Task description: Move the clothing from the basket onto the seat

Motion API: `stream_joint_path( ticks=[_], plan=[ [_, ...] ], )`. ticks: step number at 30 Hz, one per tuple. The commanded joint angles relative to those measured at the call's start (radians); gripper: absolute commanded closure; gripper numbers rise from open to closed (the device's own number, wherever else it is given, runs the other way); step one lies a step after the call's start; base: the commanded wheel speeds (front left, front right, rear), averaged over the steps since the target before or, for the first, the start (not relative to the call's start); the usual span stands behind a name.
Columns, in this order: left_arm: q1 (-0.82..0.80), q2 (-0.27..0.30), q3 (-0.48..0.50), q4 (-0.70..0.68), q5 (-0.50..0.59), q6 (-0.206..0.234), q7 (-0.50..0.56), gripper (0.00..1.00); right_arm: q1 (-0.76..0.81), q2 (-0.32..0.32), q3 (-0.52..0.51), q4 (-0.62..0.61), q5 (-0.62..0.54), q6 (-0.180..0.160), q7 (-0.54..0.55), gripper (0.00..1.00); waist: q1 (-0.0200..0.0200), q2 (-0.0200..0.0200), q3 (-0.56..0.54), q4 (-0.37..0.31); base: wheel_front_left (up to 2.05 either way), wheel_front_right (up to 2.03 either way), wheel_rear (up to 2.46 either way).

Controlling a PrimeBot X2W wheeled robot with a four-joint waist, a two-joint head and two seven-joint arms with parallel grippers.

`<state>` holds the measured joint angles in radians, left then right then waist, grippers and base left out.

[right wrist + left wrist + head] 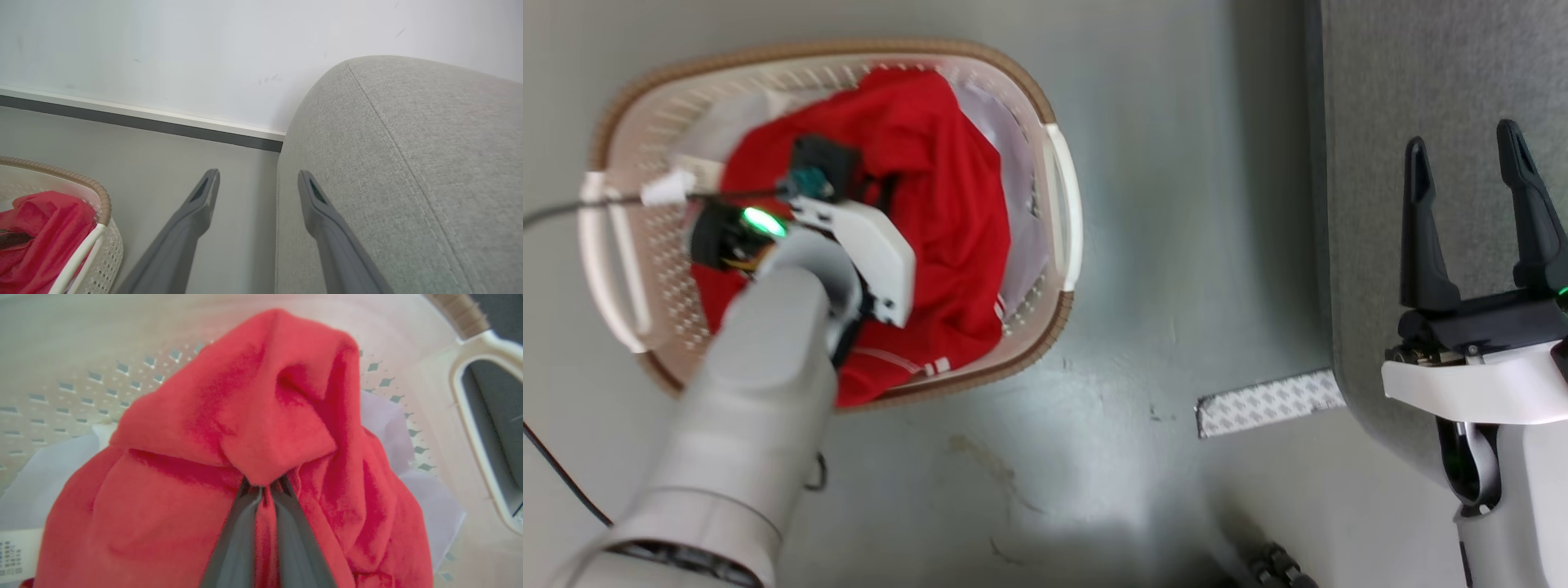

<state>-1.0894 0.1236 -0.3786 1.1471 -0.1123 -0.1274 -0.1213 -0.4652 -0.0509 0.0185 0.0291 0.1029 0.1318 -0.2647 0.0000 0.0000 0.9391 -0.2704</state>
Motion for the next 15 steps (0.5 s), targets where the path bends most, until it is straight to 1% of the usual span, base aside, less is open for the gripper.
stream_joint_path(
  ticks=[1,4,7,10,15],
  plan=[
    [0.032,-0.008,-0.014,-0.009,-0.035,-0.004,-0.025,1.0,0.015,0.0,-0.013,0.01,-0.012,-0.002,0.0,0.0,0.0,0.0,-0.045,0.029,0.0,0.0,0.0],
    [0.066,-0.016,-0.055,-0.03,-0.094,-0.002,-0.063,1.0,0.037,0.001,-0.023,0.041,-0.034,-0.002,0.0,0.0,0.0,0.0,-0.104,0.063,0.0,0.0,0.0],
    [0.121,-0.02,-0.094,-0.059,-0.161,-0.002,-0.094,1.0,0.066,-0.006,-0.031,0.08,-0.037,-0.002,0.0,0.0,0.0,0.0,-0.189,0.092,0.0,0.0,0.0],
    [0.183,-0.004,-0.121,-0.107,-0.226,-0.002,-0.121,1.0,0.102,-0.007,-0.039,0.111,-0.036,-0.002,0.0,0.0,0.0,0.0,-0.283,0.114,0.0,0.0,0.0],
    [0.3,0.021,-0.15,-0.217,-0.317,-0.002,-0.138,1.0,0.183,-0.011,-0.059,0.152,-0.028,-0.002,0.0,0.0,0.0,0.0,-0.438,0.147,0.0,0.0,0.0]
  ],
)
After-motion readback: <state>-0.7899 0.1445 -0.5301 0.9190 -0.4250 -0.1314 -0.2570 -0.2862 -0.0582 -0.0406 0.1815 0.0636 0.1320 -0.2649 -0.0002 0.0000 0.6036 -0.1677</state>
